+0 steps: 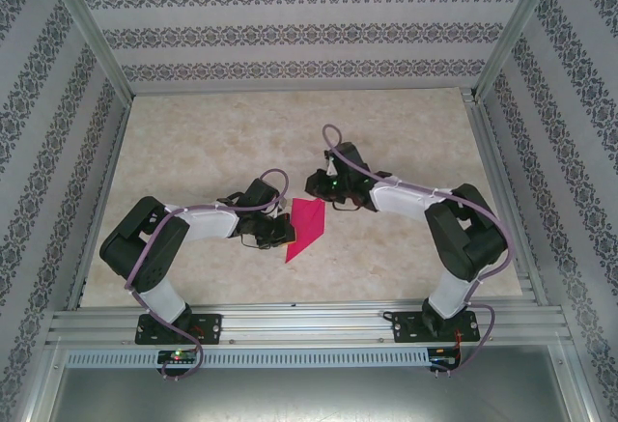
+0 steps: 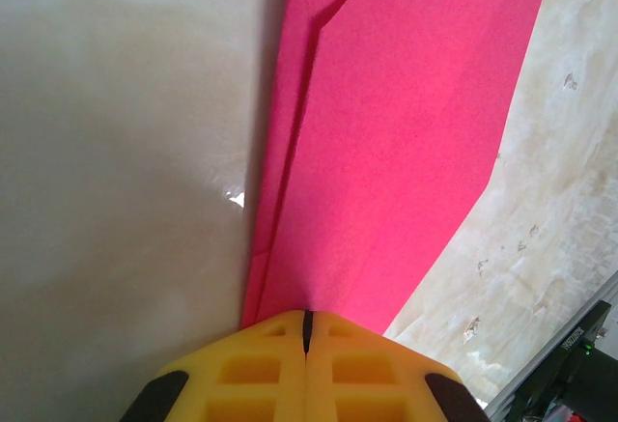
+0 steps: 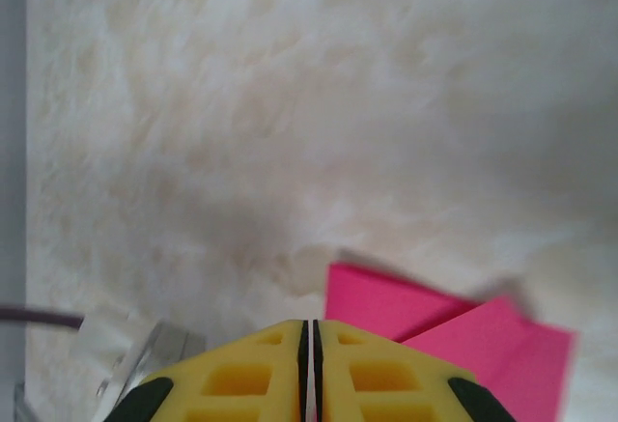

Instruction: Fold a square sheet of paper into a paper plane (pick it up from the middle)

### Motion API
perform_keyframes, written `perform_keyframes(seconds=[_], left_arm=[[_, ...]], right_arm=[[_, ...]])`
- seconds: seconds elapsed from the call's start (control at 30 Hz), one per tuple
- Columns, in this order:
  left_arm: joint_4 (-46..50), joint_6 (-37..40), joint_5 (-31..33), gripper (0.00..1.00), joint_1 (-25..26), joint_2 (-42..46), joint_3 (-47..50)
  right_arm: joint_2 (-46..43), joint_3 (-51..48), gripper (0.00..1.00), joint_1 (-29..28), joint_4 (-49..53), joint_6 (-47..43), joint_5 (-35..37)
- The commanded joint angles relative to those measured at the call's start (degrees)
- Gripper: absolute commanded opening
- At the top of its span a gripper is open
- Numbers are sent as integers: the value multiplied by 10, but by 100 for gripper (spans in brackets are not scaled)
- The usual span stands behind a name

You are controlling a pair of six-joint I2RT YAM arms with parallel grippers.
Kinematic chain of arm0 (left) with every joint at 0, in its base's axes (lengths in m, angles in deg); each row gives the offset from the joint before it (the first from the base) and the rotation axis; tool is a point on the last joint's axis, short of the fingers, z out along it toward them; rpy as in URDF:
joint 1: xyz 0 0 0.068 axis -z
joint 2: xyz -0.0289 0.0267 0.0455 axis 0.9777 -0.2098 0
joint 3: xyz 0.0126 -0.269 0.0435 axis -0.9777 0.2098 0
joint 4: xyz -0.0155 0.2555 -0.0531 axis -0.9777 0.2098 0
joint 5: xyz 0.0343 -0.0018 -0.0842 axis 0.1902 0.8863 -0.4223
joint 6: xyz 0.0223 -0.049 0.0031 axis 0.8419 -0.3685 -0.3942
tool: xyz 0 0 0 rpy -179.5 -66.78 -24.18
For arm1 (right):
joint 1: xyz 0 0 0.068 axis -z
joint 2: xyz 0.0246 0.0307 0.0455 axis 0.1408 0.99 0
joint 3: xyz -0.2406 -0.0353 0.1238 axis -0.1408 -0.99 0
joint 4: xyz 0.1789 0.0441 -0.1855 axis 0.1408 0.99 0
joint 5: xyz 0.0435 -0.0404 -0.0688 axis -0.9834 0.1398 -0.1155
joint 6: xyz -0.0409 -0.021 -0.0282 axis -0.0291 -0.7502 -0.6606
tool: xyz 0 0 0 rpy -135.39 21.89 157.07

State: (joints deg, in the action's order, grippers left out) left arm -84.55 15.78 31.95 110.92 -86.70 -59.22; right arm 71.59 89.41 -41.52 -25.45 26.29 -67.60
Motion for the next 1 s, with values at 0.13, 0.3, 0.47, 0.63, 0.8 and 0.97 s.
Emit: perform_keyframes(seconds=[0.13,0.3,0.47,0.63,0.8,0.97], left_arm=[[131,14,64,0,5,-34,26],[132,15,64,0,5,-40,24],[136,19,63,0,5,-41,25],[133,16,63,0,5,-42,27],[125,13,57,0,5,-45,28],[127,16,55,0,5,-45,26]], right_arm=[[50,-51,13,-21,-62,33,-35],[70,-64,12,-6,-51,16,-2],[88,-68,12,24,-51,6,17],[86,-65,12,62,-59,-1,25],[100,-43,11,84,-52,-16,22],[77,-35,12,87,-52,-15,4]])
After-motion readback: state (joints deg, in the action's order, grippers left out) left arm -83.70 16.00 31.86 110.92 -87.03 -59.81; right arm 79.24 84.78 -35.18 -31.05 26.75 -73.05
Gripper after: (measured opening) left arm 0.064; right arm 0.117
